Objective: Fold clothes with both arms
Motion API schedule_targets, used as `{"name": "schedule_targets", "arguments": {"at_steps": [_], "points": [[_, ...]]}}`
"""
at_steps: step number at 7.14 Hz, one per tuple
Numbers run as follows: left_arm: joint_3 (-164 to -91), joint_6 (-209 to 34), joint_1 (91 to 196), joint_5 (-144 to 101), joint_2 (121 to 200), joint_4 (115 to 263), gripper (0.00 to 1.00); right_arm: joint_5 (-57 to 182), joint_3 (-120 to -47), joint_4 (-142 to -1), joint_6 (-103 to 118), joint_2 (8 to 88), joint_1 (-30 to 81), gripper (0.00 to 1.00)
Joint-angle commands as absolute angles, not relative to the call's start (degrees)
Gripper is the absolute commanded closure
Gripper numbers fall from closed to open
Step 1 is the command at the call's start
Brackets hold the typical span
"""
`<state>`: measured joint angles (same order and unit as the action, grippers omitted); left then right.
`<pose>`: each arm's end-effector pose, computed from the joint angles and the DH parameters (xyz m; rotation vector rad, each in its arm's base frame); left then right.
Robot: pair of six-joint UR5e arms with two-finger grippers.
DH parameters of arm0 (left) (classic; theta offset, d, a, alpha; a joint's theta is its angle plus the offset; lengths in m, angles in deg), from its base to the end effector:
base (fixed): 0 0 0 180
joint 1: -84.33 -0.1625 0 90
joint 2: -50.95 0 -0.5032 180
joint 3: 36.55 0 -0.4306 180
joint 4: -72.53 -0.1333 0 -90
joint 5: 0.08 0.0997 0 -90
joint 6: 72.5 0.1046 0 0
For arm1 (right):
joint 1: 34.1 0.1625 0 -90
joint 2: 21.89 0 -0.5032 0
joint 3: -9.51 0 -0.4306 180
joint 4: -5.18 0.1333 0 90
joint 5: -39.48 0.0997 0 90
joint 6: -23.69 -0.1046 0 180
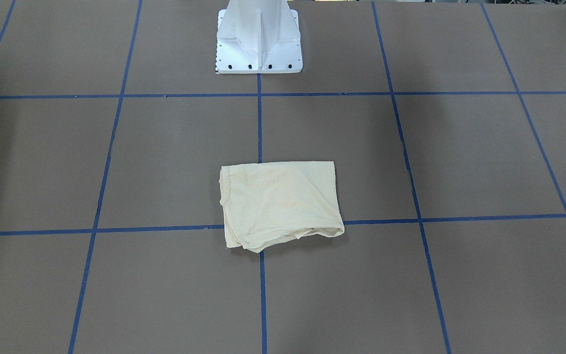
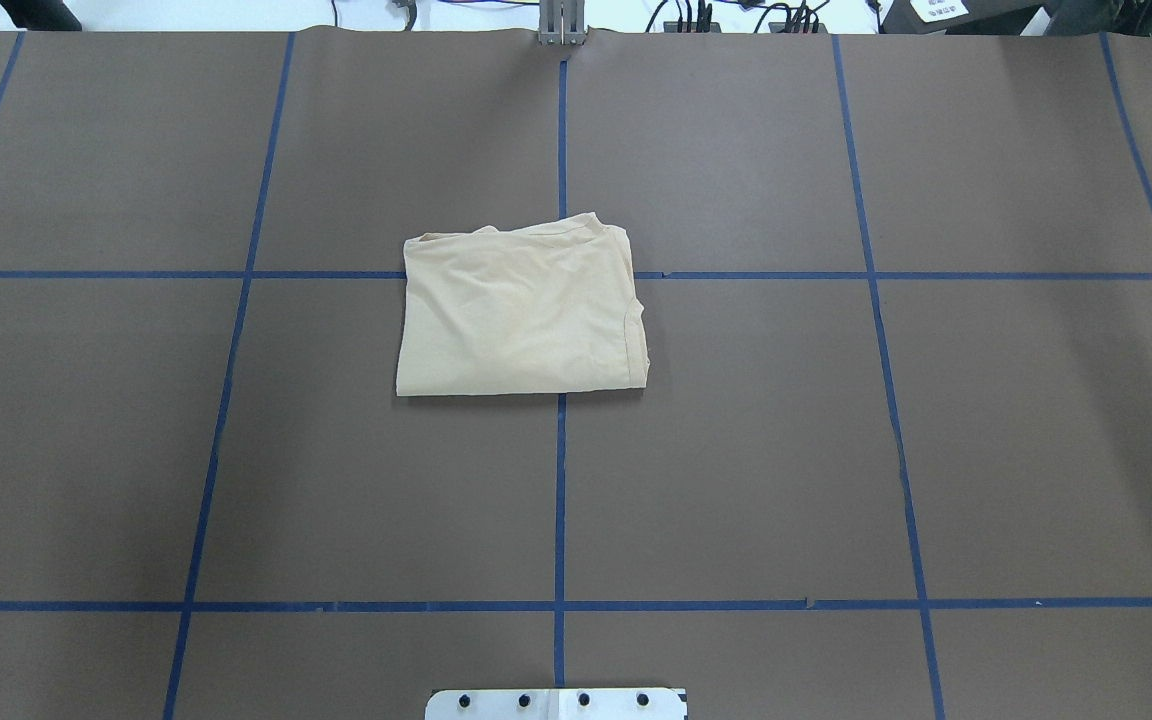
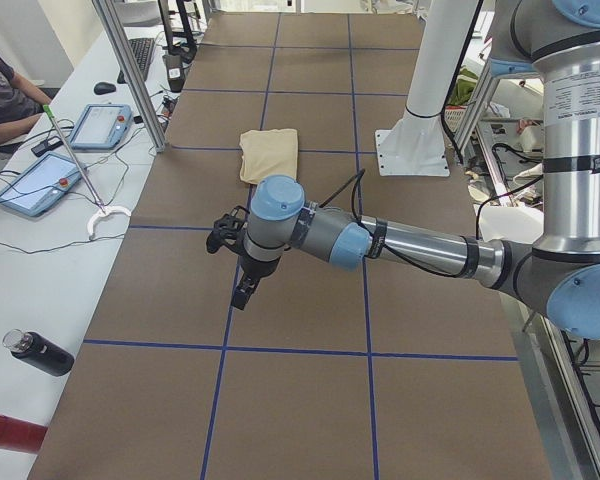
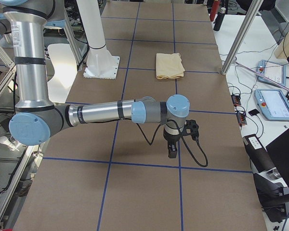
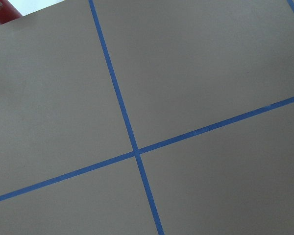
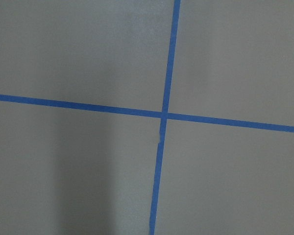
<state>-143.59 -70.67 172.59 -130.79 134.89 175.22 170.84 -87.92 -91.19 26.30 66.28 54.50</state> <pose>-0.0501 -0.4945 0.6135 0.3964 0.7006 0.2056 0.0509 -0.5460 0.6695 0.0559 -0.7214 -0.0851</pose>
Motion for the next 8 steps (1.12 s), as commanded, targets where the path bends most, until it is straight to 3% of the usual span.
{"name": "schedule_targets", "arguments": {"at_steps": [1, 8], "points": [[-143.77, -70.74, 172.57, -130.77, 135.76, 175.36, 0.00, 171.06, -87.52, -91.76, 26.32, 66.44, 54.49, 0.00], [-142.82, -70.74, 172.74, -130.77, 134.28, 174.57, 0.00, 174.22, -88.14, -93.17, 22.72, 66.35, 54.32, 0.00]]}}
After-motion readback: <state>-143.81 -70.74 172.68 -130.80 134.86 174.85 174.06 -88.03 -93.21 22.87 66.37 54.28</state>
